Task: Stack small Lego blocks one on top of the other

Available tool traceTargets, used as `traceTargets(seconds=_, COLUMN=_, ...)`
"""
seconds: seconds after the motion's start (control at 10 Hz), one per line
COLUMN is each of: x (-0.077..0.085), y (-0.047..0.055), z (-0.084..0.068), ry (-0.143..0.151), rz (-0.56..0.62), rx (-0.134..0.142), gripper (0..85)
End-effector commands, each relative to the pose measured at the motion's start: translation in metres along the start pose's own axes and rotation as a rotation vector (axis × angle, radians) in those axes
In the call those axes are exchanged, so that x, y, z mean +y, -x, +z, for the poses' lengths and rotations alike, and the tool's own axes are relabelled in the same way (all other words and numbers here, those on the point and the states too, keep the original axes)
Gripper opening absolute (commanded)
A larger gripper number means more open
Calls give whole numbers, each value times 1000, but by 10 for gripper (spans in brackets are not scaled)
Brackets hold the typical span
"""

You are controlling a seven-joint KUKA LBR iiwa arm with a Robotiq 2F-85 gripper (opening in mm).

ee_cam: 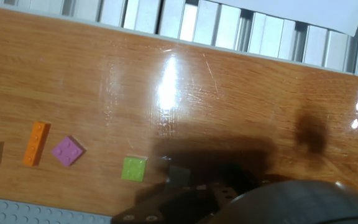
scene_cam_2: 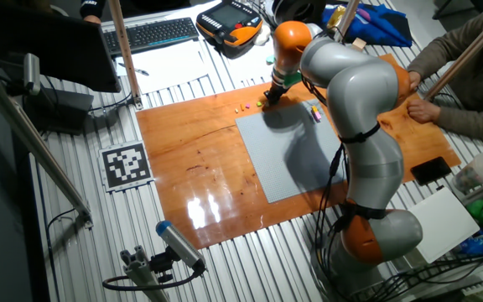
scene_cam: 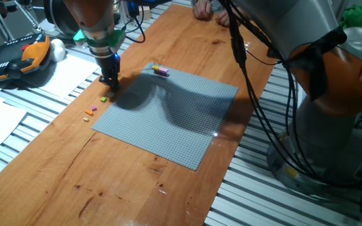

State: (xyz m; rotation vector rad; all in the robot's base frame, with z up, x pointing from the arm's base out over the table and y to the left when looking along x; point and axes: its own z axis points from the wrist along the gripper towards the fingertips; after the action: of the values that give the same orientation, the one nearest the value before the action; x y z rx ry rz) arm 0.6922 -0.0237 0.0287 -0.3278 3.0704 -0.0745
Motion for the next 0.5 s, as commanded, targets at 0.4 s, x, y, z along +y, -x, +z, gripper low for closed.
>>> traceTargets(seconds=0.4, x=-19, y=-15, z=-42, ry=33, rz=39, rx=36, gripper=0)
